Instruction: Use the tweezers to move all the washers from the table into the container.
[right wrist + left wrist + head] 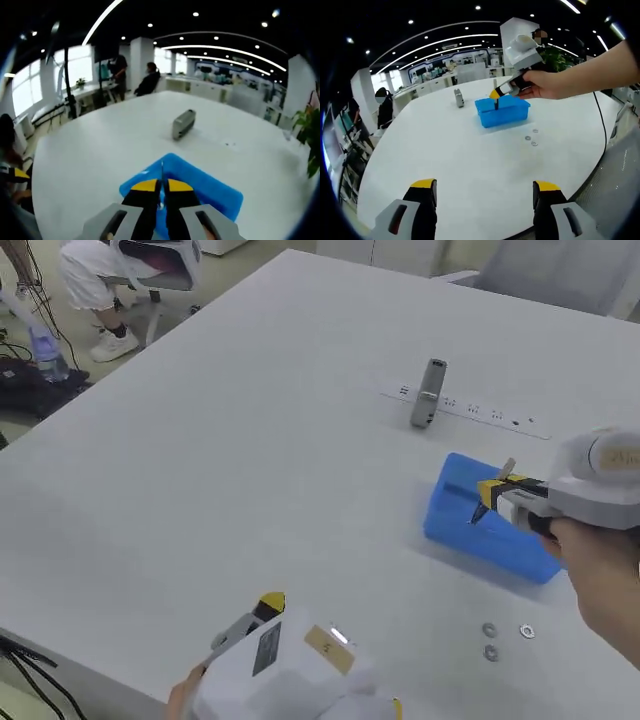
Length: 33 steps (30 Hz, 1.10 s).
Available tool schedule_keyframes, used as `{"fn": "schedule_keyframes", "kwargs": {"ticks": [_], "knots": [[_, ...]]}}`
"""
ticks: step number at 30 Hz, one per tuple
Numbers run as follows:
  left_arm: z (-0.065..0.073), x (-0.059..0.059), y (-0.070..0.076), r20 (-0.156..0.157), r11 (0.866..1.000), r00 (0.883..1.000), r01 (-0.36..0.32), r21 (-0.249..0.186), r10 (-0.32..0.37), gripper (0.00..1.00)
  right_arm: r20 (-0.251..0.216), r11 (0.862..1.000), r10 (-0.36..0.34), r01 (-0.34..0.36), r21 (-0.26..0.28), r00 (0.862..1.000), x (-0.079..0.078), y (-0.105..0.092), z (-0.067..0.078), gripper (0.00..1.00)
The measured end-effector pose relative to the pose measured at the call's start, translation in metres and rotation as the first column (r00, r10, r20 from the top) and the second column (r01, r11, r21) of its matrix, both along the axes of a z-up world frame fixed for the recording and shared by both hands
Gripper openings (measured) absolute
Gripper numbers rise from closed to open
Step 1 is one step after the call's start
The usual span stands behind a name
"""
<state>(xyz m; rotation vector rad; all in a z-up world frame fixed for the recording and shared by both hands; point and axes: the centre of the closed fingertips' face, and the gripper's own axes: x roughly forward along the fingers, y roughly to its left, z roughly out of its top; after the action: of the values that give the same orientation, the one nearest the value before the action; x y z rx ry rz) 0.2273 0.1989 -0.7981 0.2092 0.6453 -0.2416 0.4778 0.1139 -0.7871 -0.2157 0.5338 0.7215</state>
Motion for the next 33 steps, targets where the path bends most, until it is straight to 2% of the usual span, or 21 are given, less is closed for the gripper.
{"fn": "schedule_keyframes", "kwargs": {"ticks": [2, 8, 9, 11, 16, 19, 20, 22, 24, 30, 31, 33], "knots": [[0.001, 0.0, -0.001, 0.003, 1.0, 1.0, -0.001, -0.011, 0.001, 0.8, 0.003, 1.0, -0.004, 0.004, 0.001, 1.0, 0.0, 0.0, -0.002, 0.01], [-0.001, 0.0, 0.0, -0.004, 1.0, 1.0, -0.002, -0.006, 0.002, 0.79, 0.0, 1.0, -0.002, 0.002, -0.019, 1.0, -0.004, -0.001, -0.012, 0.01], [-0.002, -0.001, 0.0, -0.011, 1.0, 1.0, -0.001, -0.002, 0.001, 0.79, 0.026, 1.0, -0.006, 0.006, 0.003, 1.0, -0.002, 0.0, -0.011, 0.01], [-0.003, -0.001, 0.0, -0.014, 1.0, 1.0, 0.001, 0.0, -0.001, 0.79, 0.021, 1.0, -0.003, 0.003, -0.01, 1.0, -0.008, -0.001, -0.011, 0.01], [-0.004, -0.001, -0.001, -0.018, 1.0, 1.0, 0.004, 0.001, -0.004, 0.79, 0.043, 0.999, 0.021, -0.02, -0.025, 0.999, -0.011, 0.0, -0.01, 0.02], [-0.002, 0.0, 0.0, -0.011, 1.0, 1.0, 0.0, -0.003, 0.0, 0.79, 0.005, 1.0, -0.021, 0.021, 0.003, 1.0, -0.009, -0.002, -0.01, 0.02], [-0.002, 0.0, 0.0, -0.01, 1.0, 1.0, -0.002, -0.006, 0.002, 0.79, 0.006, 1.0, -0.025, 0.025, 0.002, 1.0, -0.007, -0.003, -0.01, 0.02], [-0.003, -0.001, 0.0, -0.012, 1.0, 1.0, 0.0, -0.006, 0.0, 0.79, -0.023, 0.998, -0.063, 0.063, 0.015, 0.998, -0.001, -0.009, -0.011, 0.02], [-0.002, -0.001, -0.001, -0.01, 1.0, 1.0, 0.004, -0.003, -0.004, 0.8, -0.002, 0.995, -0.072, 0.072, 0.062, 0.997, -0.005, -0.009, 0.002, 0.03], [-0.002, 0.0, 0.0, -0.01, 1.0, 1.0, 0.001, -0.006, -0.001, 0.8, 0.051, 0.998, -0.05, 0.048, 0.048, 0.997, -0.024, -0.012, 0.028, 0.03], [-0.002, 0.0, 0.0, -0.008, 1.0, 1.0, 0.001, -0.007, -0.001, 0.8, 0.059, 0.998, -0.048, 0.045, 0.051, 0.997, -0.02, -0.015, 0.028, 0.03], [-0.002, 0.0, 0.0, -0.006, 1.0, 1.0, 0.0, -0.007, 0.0, 0.8, 0.064, 0.997, -0.047, 0.043, 0.071, 0.997, -0.024, -0.018, 0.036, 0.03]]}}
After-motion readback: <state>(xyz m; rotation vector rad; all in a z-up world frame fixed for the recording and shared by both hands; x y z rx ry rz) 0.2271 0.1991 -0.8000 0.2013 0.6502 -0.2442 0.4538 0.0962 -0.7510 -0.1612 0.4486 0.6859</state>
